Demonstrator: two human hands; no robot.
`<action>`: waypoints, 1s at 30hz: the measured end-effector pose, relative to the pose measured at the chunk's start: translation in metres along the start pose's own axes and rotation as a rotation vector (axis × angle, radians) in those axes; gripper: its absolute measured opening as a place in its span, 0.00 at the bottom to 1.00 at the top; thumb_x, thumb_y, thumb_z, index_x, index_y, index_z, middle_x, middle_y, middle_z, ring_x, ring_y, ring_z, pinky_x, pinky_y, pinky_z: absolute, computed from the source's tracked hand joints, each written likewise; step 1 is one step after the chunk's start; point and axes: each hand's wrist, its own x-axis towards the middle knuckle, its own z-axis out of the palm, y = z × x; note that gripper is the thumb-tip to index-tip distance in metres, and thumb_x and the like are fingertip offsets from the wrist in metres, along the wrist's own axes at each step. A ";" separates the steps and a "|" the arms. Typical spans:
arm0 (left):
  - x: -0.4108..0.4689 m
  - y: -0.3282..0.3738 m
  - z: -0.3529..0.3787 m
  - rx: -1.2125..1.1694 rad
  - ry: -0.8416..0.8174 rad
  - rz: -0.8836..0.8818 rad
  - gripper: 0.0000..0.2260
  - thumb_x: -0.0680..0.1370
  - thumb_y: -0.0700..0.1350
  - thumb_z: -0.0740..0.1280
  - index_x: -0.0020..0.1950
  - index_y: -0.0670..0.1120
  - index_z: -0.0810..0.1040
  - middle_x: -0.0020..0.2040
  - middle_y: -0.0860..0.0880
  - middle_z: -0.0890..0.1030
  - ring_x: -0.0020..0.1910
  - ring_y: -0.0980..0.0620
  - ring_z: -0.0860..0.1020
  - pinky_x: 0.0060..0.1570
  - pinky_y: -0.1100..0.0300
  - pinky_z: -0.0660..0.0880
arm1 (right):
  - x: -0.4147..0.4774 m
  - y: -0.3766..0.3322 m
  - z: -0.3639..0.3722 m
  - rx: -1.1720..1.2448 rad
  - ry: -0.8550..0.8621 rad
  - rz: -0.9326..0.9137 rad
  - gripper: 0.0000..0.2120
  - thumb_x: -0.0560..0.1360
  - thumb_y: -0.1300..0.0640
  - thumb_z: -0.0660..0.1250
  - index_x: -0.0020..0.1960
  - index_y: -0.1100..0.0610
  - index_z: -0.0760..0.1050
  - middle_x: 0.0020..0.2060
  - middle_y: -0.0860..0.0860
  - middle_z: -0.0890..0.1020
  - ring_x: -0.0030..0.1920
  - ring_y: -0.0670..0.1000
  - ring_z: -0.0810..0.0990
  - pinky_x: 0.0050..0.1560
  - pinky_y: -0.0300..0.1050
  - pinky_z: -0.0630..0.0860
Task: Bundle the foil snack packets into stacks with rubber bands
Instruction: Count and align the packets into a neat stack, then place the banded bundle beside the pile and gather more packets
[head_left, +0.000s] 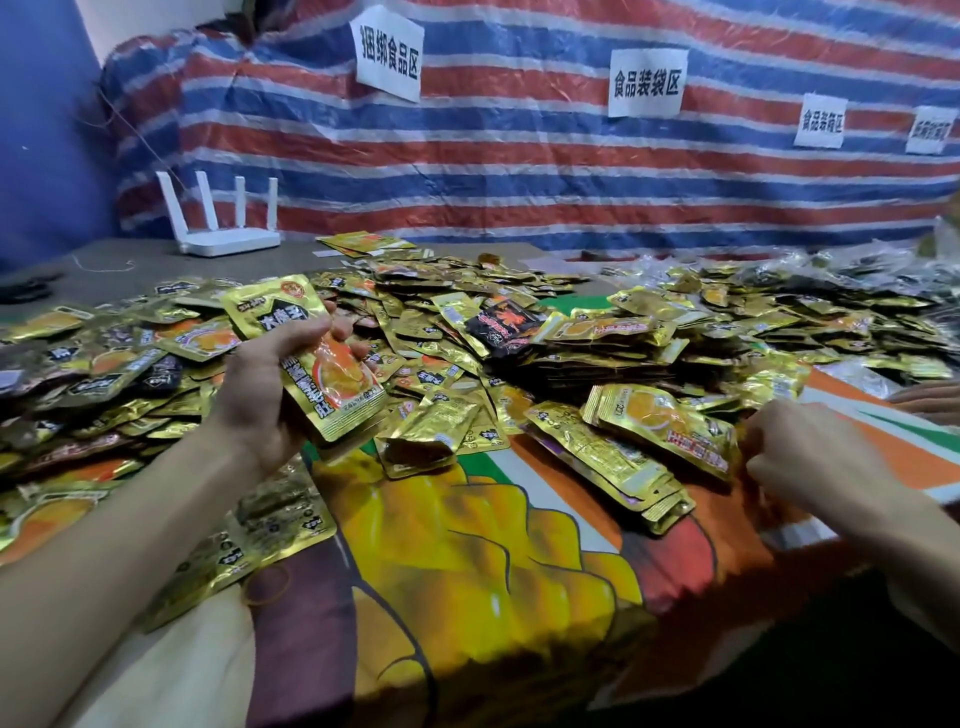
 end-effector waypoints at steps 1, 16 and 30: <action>0.000 0.000 0.000 0.006 0.006 -0.001 0.16 0.79 0.45 0.62 0.37 0.50 0.87 0.38 0.49 0.84 0.40 0.50 0.83 0.55 0.50 0.80 | 0.001 0.001 -0.001 0.000 0.000 0.007 0.08 0.66 0.68 0.68 0.34 0.56 0.80 0.30 0.55 0.80 0.35 0.59 0.81 0.33 0.47 0.79; 0.000 -0.001 0.004 -0.075 -0.050 -0.040 0.07 0.71 0.44 0.67 0.37 0.47 0.85 0.39 0.50 0.81 0.46 0.49 0.82 0.61 0.52 0.75 | -0.010 -0.095 -0.091 0.427 0.497 -0.377 0.08 0.77 0.60 0.68 0.48 0.63 0.83 0.41 0.61 0.85 0.41 0.61 0.83 0.45 0.61 0.82; 0.002 0.012 -0.012 0.288 0.155 -0.134 0.11 0.64 0.42 0.75 0.42 0.37 0.85 0.40 0.39 0.83 0.35 0.44 0.82 0.39 0.52 0.81 | -0.001 -0.281 -0.031 1.102 0.006 -0.643 0.04 0.76 0.59 0.73 0.47 0.59 0.85 0.37 0.50 0.84 0.36 0.42 0.80 0.35 0.37 0.74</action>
